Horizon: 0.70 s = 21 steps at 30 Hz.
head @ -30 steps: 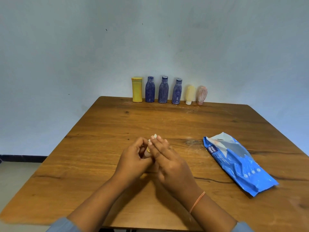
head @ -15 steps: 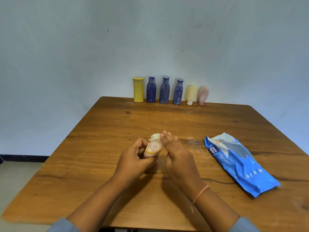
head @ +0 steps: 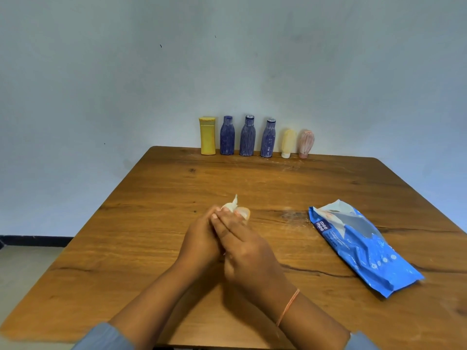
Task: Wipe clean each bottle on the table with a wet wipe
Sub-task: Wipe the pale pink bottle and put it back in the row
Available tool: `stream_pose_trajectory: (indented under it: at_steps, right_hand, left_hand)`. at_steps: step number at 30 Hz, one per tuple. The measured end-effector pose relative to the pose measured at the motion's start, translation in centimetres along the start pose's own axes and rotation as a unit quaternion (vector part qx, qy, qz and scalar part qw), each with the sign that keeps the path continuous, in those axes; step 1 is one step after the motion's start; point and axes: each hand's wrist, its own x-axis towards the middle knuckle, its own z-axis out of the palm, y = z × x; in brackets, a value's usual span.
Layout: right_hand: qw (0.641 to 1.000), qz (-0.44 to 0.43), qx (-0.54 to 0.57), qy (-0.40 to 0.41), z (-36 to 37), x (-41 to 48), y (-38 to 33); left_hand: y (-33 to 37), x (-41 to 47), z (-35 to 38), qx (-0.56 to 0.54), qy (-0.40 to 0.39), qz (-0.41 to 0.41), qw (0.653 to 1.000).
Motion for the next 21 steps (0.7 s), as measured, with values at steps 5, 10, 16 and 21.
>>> stream_pose_trajectory:
  at_steps: [5, 10, 16, 21]
  right_hand:
    - [0.999, 0.049, -0.012, 0.02, -0.6, 0.5, 2.2]
    - [0.997, 0.077, 0.005, 0.009, -0.5, 0.6, 2.5]
    - [0.998, 0.054, -0.016, 0.0, -0.2, 0.8, 1.7]
    - [0.999, 0.004, -0.026, -0.038, -0.6, 0.6, 1.5]
  left_hand:
    - [-0.6, 0.1, 0.1, -0.033, -0.021, -0.031, 0.999]
    - [-0.9, 0.5, 0.2, -0.055, -0.024, -0.03, 0.998]
    - [-0.3, 0.3, 0.0, -0.067, -0.027, -0.037, 0.997]
    - [0.5, 0.4, -0.2, -0.053, -0.019, -0.023, 0.998]
